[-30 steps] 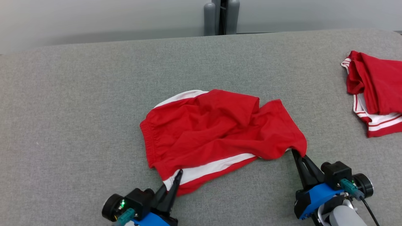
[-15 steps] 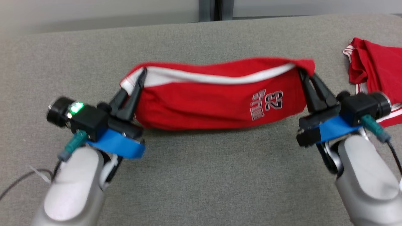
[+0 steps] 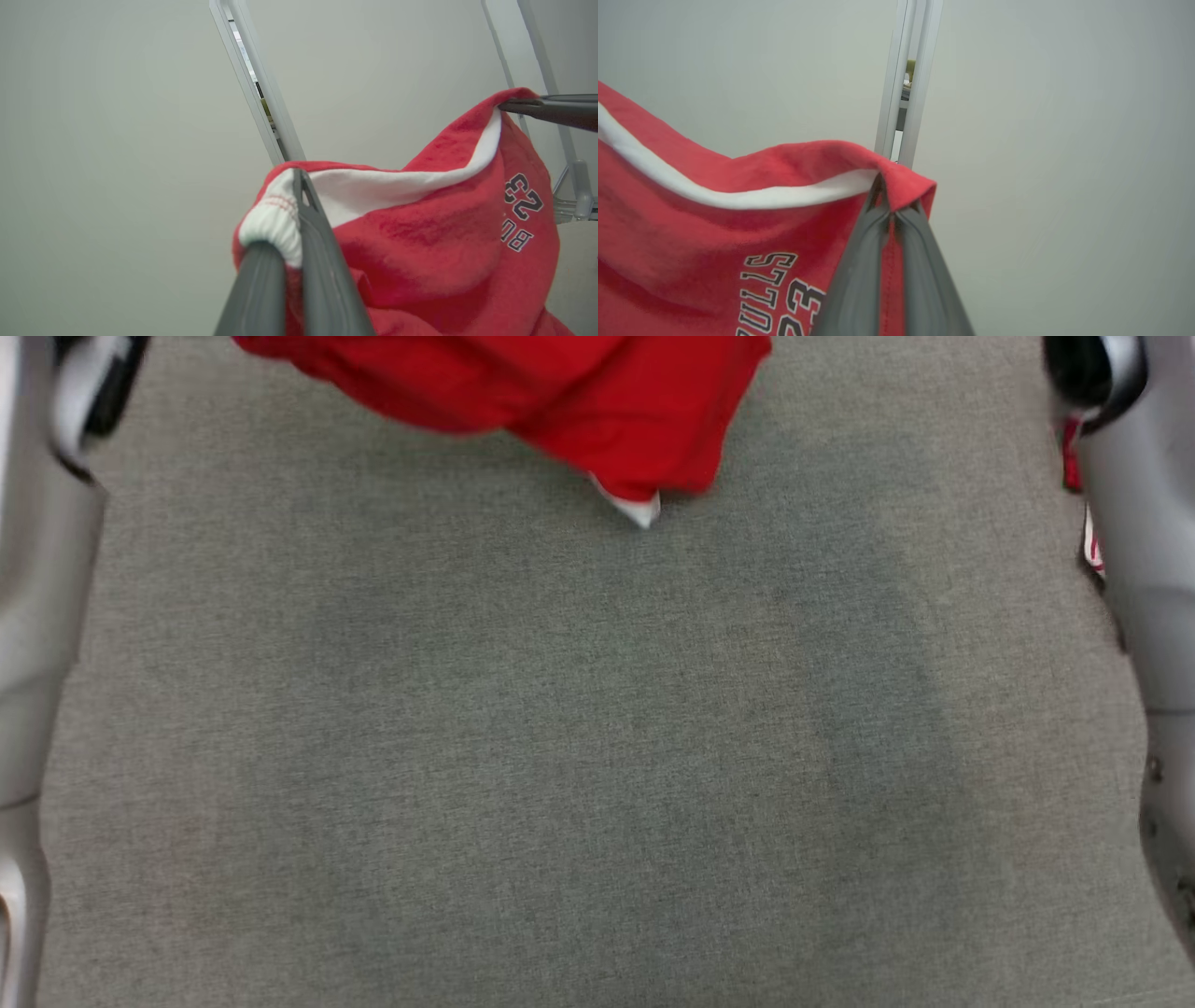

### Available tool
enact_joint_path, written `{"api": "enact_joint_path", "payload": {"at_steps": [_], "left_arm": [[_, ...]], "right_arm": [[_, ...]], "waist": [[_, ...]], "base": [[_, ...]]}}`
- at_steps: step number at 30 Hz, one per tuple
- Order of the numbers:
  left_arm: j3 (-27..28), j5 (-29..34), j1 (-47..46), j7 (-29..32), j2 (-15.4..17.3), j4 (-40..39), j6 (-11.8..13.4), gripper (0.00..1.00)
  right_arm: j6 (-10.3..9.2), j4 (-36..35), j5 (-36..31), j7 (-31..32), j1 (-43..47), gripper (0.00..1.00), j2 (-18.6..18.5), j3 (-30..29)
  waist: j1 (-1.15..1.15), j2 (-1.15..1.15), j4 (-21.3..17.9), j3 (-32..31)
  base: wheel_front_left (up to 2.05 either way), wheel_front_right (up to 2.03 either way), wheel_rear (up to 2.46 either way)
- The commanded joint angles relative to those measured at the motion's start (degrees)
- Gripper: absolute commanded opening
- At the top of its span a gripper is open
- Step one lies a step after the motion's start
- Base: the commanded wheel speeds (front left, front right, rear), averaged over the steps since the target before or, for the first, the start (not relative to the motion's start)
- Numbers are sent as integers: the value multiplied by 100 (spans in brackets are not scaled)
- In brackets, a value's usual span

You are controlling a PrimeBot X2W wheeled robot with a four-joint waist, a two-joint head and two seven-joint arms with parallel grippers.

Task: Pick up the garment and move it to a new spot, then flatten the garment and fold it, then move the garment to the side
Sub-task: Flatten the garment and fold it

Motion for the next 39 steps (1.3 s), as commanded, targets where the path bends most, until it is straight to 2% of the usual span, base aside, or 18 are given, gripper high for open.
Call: {"api": "enact_joint_path", "payload": {"at_steps": [1, 8, 16, 23, 33, 39], "left_arm": [[5, -89, -493, -16, 45, 111, 5, 0], [-98, -222, -1384, -16, 0, 354, 5, 0], [-247, -395, -768, -16, -18, 315, 5, 0], [-80, -459, 646, -16, -157, -314, 5, 0], [401, -457, 3686, -17, -421, -1238, 67, 0], [443, -423, 5238, -16, -655, -1525, 38, 0]], "right_arm": [[-3, 226, 51, -14, -504, 0, 23, -66], [-3, 792, 120, -44, -1500, 0, 67, -129], [-3, 798, 167, -60, -973, 0, 66, -12], [-3, 65, 330, -56, 438, 0, -36, 84], [-3, -1184, 599, -54, 3370, 0, -133, 38], [-3, -1674, 742, -55, 4887, 0, -185, 141]], "waist": [[-1, 0, -126, 203], [-1, 0, -123, 356], [-1, 0, -70, 453], [-1, 0, 15, 430], [-1, 0, 54, -294], [-1, 0, 65, -763]], "base": [[0, 0, 0], [0, 0, 0], [0, 0, 0], [0, 0, 0], [0, 0, 0], [0, 0, 0]]}}
